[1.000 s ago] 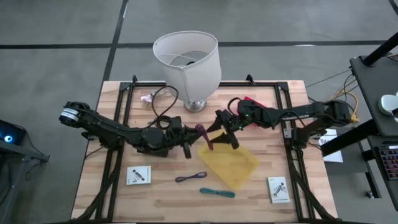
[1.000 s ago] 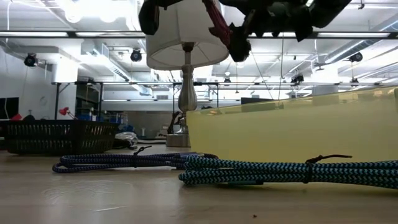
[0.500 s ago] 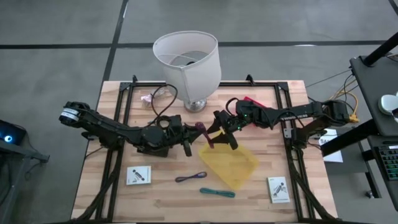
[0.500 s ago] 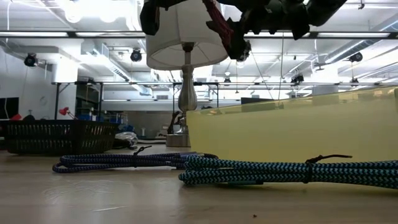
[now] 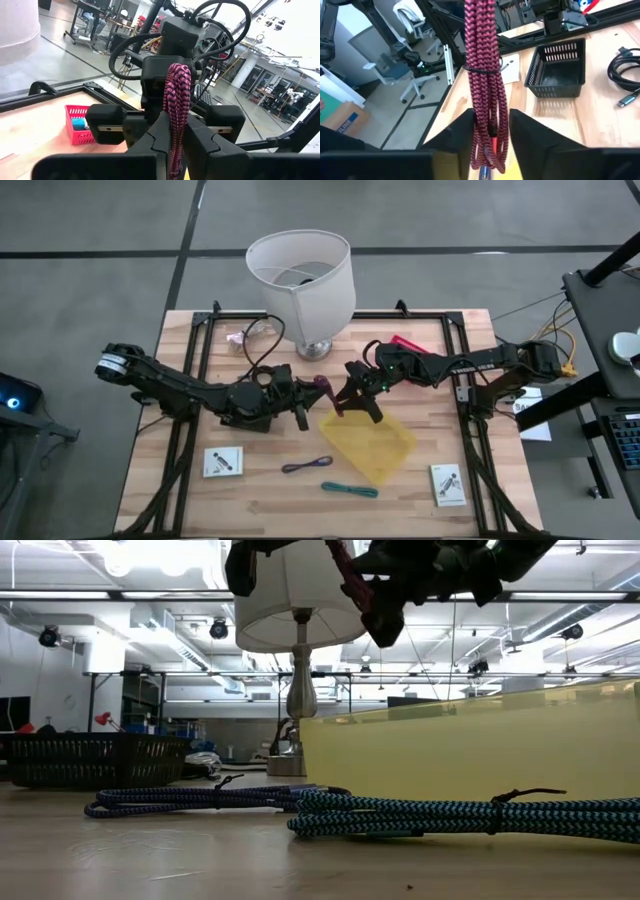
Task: Pick and place items into bin
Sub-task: Put the pink charger cable into the yellow bin
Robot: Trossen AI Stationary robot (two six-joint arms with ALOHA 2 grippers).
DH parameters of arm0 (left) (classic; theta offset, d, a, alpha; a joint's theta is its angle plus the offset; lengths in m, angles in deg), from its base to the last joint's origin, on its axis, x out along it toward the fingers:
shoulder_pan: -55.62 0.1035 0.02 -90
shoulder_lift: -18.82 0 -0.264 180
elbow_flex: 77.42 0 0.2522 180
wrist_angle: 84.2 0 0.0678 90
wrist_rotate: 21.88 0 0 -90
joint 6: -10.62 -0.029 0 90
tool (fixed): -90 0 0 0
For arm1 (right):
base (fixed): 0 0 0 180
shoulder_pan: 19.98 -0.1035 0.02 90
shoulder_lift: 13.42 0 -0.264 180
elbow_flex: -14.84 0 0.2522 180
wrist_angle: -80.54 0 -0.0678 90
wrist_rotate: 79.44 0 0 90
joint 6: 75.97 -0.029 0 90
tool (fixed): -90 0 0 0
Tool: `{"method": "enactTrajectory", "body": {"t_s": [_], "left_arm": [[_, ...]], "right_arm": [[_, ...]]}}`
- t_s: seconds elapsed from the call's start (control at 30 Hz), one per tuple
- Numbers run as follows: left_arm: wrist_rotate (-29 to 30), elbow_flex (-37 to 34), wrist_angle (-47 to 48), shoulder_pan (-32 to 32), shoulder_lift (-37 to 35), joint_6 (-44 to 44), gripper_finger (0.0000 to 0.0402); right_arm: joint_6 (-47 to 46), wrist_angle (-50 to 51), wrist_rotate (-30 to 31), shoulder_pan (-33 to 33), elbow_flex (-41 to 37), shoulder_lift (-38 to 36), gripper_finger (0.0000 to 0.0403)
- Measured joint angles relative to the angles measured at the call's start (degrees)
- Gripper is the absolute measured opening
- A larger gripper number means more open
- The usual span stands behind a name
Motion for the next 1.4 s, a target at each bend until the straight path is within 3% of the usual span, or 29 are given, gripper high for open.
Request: {"method": "enactTrajectory", "body": {"t_s": [0.13, 0.27, 0.6, 0.77, 1.07, 1.27, 1.4], "left_arm": [[0.0, 0.0, -0.2, 0.0, 0.0, 0.1, 0.0016], [0.0, 0.0, -0.1, 0.0, 0.0, 0.4, 0.0045], [-1.9, 0.0, 2.8, 0.0, -0.4, 0.4, 0.0132], [-7.2, 0.0, 9.7, 0.0, -3.0, 0.4, 0.0161], [-10.8, 0.0, 24.3, 0.0, -9.4, 0.2, 0.0171], [-10.7, 0.0, 25.9, 0.0, -10.4, -4.1, 0.0171], [-10.8, -0.1, 25.9, 0.0, -10.3, -4.3, 0.0171]], "right_arm": [[0.1, 0.1, 0.0, -0.2, 0.5, 0.0, 0.0060], [0.1, 0.3, -0.1, -0.2, 0.6, 0.0, 0.0024], [-3.8, 4.6, -0.4, -0.2, 0.6, -0.9, 0.0022], [-6.2, 12.1, -0.5, -0.2, 0.6, -2.5, 0.0022], [-10.3, 28.4, 0.2, -0.2, 0.6, -5.8, 0.0021], [-15.2, 42.7, 2.6, -0.2, 0.6, -7.5, 0.0020], [-18.1, 46.0, 3.2, -0.5, 0.6, -7.5, 0.0020]]}}
